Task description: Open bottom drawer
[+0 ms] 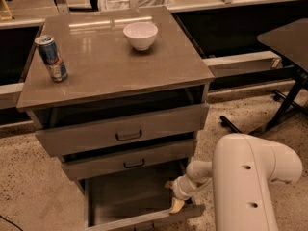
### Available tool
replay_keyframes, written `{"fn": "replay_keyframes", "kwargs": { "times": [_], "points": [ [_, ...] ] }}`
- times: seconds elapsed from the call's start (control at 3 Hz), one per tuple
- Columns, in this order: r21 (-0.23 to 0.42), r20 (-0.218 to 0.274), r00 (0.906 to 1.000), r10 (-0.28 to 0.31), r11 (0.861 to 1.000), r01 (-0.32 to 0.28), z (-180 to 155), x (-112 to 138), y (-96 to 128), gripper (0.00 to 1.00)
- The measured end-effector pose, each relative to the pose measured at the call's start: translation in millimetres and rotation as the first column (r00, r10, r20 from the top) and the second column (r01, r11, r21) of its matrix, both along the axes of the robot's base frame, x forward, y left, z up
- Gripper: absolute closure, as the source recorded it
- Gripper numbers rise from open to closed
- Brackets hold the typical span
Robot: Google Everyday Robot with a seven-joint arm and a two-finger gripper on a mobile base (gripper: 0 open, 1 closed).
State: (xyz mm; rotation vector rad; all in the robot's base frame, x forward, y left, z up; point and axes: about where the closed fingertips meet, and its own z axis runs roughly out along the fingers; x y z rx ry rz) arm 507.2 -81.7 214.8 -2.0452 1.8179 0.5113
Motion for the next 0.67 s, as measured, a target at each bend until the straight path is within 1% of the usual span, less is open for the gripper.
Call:
{"fn": "replay_keyframes", "kwargs": {
  "times": [0.33, 0.67],
  "points": [
    [-0.018, -0.019, 0.9995, -0.026, 1.000, 0.025, -12, 10, -6, 0.54],
    [-0.028, -0.044, 0.9983, -0.038, 0.999, 0.037, -27, 20, -11, 0.68]
  ]
}}
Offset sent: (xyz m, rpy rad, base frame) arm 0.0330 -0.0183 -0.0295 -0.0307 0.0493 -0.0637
